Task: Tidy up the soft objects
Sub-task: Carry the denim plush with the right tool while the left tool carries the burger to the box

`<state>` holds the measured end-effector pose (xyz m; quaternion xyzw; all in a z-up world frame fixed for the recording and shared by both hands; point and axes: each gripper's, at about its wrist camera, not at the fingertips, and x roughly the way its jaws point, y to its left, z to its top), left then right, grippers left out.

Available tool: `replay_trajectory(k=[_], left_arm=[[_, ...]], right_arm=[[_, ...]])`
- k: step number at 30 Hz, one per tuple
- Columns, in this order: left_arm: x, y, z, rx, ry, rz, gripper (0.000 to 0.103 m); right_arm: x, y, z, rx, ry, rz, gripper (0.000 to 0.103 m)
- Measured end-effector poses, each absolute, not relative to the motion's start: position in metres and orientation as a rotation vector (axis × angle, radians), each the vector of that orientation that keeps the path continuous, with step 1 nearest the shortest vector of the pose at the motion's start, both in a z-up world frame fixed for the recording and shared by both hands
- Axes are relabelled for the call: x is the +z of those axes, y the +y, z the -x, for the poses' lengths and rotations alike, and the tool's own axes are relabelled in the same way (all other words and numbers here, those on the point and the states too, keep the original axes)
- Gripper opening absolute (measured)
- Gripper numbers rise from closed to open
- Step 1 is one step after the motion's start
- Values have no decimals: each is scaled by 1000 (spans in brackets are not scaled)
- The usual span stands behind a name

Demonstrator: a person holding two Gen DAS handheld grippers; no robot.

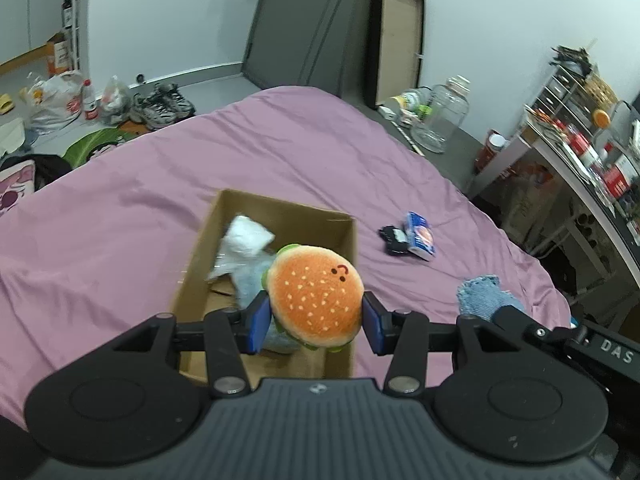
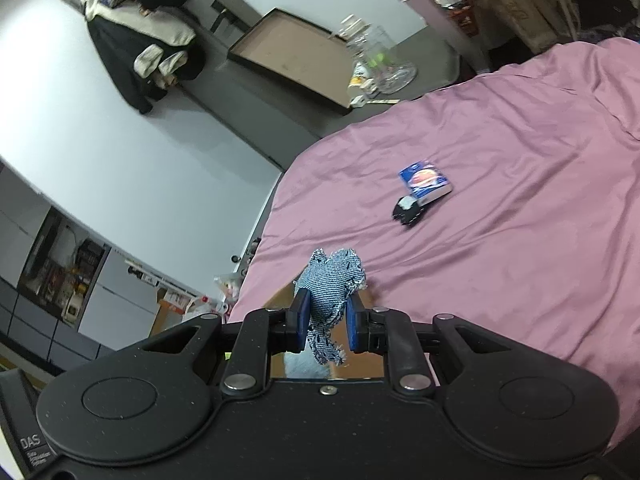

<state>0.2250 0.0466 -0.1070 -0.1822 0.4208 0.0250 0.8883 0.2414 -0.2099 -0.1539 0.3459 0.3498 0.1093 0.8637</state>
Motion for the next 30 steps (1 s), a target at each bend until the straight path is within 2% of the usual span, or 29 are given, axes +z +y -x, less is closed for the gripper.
replay_trajectory(k=[16, 30], left_arm=[[-137, 107, -232, 76, 901, 471, 47], [-173, 128, -255, 46, 979, 519, 47]], right_arm=[[-148, -148, -243, 262, 746, -638, 19], [-168, -110, -271, 216, 811, -571, 19]])
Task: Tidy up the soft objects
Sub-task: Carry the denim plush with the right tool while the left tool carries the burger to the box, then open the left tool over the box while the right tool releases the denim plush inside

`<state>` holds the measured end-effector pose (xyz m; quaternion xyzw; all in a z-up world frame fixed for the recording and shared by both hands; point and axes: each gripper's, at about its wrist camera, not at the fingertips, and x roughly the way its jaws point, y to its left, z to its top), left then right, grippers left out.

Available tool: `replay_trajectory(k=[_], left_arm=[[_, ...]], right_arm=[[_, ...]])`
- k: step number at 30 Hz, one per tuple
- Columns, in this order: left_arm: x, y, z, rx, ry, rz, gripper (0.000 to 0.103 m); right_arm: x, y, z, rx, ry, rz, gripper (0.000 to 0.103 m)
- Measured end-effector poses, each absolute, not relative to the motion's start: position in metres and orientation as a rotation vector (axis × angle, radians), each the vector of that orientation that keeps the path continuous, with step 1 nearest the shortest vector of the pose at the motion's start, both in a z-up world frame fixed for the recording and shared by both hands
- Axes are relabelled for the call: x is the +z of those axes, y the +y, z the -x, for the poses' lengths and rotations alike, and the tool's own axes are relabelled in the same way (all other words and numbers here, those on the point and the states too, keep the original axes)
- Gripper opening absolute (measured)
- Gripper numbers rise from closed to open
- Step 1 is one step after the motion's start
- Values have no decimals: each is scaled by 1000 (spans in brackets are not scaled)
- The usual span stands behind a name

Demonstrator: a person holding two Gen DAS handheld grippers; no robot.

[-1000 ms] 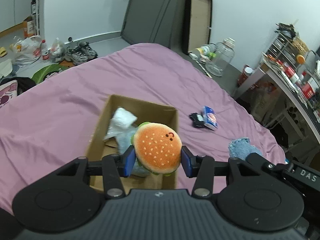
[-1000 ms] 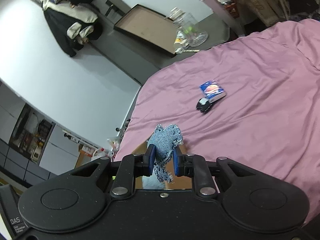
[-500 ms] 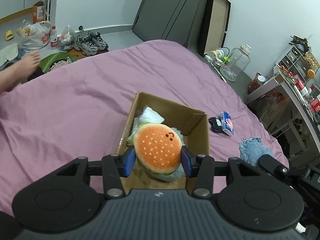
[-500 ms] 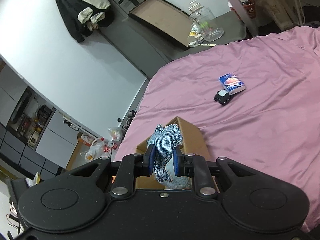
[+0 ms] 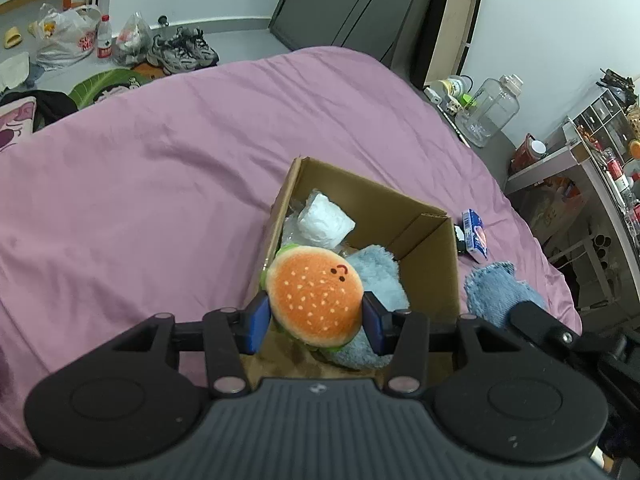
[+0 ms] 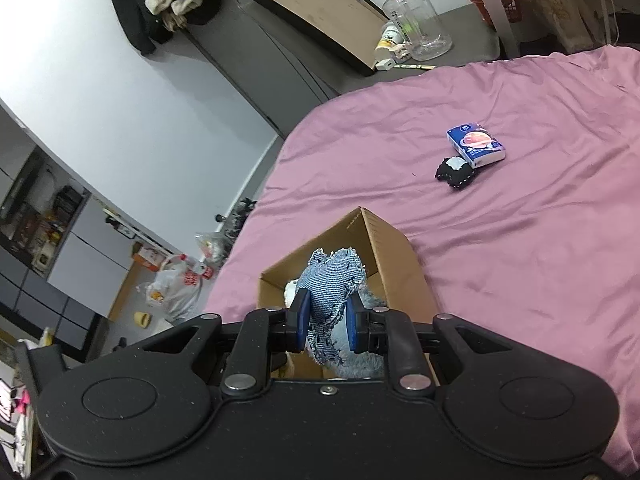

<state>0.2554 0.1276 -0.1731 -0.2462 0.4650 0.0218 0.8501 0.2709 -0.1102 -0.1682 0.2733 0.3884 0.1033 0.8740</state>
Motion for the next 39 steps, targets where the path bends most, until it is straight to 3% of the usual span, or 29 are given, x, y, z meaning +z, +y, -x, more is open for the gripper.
replay_trajectory(k=[10, 15, 18, 20, 28, 33, 39], left_arm=[[-183, 131, -273, 21, 1011, 534, 51], [-178, 131, -275, -4, 1010, 535, 69], [-171, 132, -274, 13, 992, 519, 73], [-166, 133, -273, 20, 978, 511, 74], [-158, 133, -263, 53, 970, 504, 74], [-145, 128, -254, 78, 961, 477, 82], [-124, 117, -241, 104, 945, 433, 91]], right_arm=[[-173, -92, -303, 179, 818, -527, 19], [-171, -84, -315, 178, 798, -507, 20], [-171, -84, -320, 167, 781, -506, 28], [-171, -87, -319, 153, 771, -507, 47], [-168, -102, -298, 166, 785, -527, 48], [-161, -111, -285, 171, 791, -541, 49], [-146, -122, -268, 182, 763, -493, 62]])
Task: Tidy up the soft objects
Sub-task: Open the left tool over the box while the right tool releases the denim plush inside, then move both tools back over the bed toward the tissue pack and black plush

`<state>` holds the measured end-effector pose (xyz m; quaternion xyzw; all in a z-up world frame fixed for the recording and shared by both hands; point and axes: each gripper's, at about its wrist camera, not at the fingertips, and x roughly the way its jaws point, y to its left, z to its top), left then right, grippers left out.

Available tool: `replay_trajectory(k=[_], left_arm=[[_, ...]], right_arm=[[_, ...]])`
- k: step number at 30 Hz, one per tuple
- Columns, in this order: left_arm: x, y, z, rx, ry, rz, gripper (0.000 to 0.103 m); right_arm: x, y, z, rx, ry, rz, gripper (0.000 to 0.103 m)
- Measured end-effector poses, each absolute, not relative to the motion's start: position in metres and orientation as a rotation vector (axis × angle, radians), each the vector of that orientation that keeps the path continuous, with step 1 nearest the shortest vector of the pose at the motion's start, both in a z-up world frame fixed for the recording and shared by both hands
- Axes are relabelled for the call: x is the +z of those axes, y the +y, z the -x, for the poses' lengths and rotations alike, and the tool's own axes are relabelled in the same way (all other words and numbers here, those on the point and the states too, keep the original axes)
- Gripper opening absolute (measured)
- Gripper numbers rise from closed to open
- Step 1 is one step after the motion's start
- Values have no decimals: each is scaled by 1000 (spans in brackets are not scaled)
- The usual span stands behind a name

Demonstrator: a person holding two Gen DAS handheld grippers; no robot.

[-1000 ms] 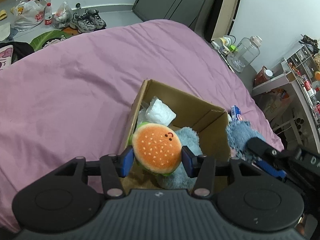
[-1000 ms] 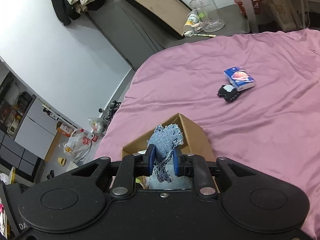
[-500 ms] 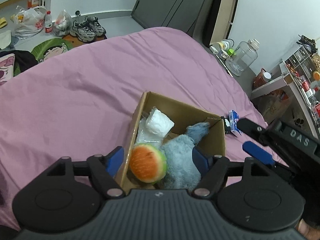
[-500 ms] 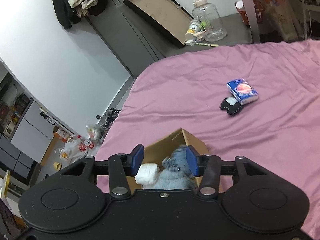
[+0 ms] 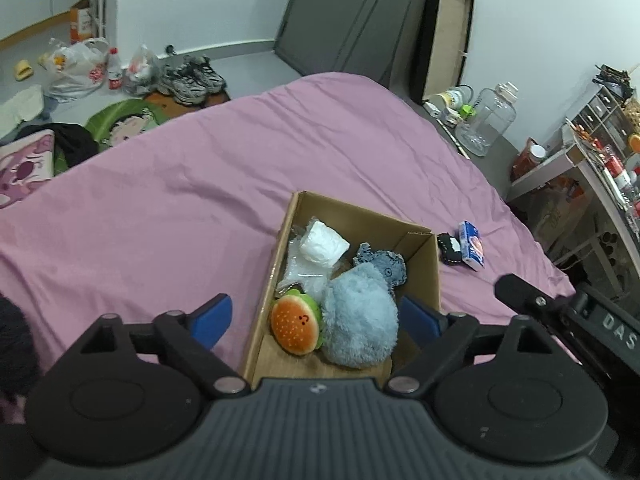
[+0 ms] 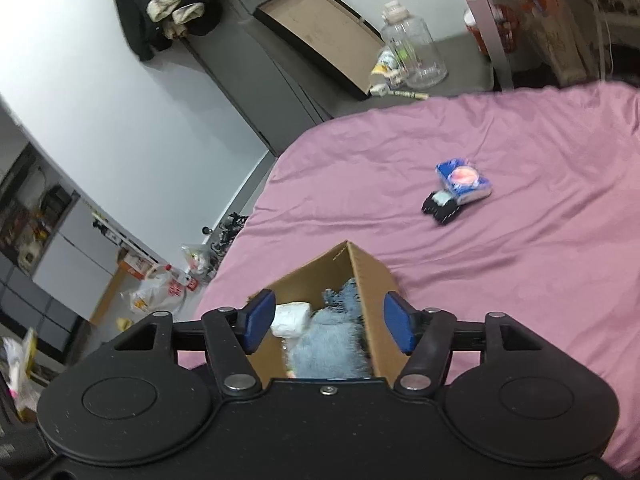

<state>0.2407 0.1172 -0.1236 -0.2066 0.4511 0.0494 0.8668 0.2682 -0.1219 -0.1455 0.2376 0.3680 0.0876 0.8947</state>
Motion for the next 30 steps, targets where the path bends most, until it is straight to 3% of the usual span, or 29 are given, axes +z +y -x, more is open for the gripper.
replay_trajectory(k=[4, 11, 18, 30], left_arm=[[-111, 108, -232, 94, 933, 399, 92], [-89, 89, -211, 91, 879, 312, 100], [-70, 78, -193, 112, 814, 281, 103], [-43, 54, -158, 107, 741, 253, 103]], right_arm=[[-136, -137, -255, 190, 744, -469, 79], [-118, -162, -236, 197, 703, -421, 94], [-99, -181, -220, 200, 646, -398, 102], [-83, -207, -194, 249, 603, -414, 103]])
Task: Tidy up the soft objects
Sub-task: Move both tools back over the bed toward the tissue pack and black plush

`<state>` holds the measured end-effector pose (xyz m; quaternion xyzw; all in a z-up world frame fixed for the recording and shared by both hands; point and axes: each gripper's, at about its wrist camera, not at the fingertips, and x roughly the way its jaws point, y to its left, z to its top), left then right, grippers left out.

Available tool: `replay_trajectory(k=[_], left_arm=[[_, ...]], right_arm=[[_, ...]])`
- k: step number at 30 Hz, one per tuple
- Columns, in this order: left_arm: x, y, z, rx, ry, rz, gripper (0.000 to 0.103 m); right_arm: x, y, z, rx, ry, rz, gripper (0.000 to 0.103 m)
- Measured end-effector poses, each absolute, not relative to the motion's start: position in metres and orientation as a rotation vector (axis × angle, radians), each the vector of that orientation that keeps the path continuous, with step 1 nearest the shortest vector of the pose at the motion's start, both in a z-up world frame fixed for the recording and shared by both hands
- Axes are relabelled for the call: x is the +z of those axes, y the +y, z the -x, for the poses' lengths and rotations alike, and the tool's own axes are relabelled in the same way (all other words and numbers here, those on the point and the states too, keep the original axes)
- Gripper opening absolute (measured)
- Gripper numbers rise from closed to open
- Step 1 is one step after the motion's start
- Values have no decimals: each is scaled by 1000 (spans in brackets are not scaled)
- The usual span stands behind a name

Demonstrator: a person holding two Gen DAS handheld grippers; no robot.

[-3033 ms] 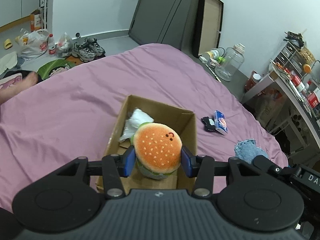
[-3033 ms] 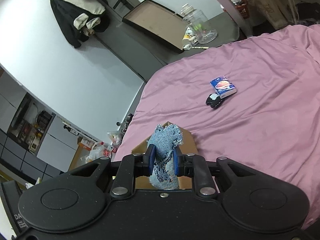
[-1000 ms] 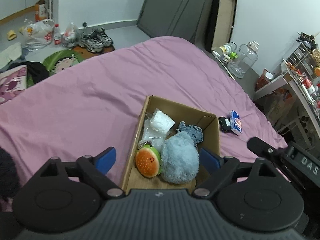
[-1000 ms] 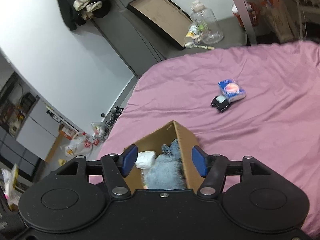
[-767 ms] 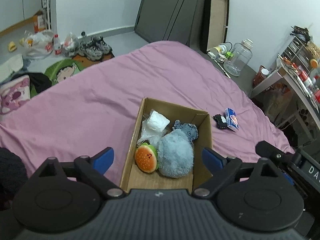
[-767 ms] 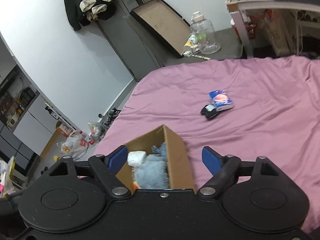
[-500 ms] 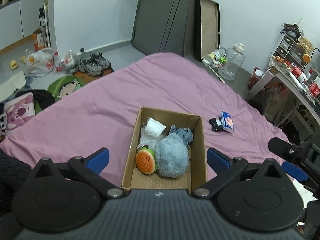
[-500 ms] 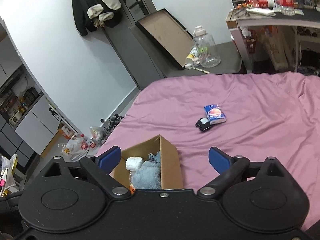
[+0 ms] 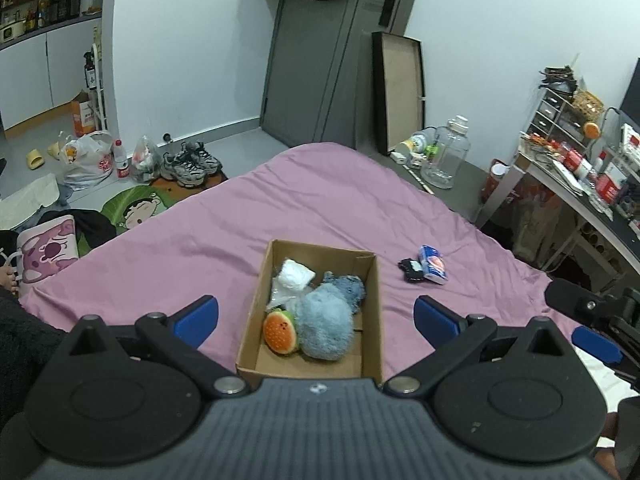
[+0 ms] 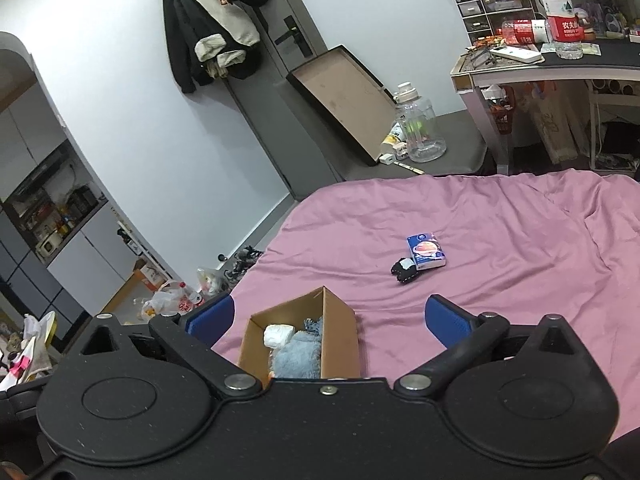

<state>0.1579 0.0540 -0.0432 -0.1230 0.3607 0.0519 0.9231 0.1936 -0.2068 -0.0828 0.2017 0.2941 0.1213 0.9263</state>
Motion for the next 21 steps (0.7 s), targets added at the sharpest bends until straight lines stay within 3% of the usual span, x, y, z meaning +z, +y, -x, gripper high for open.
replay_trajectory(k=[21], left_arm=[[-31, 23, -142, 82, 724, 200, 103]], right_arm=[[-85, -243, -185, 239, 626, -459, 103]])
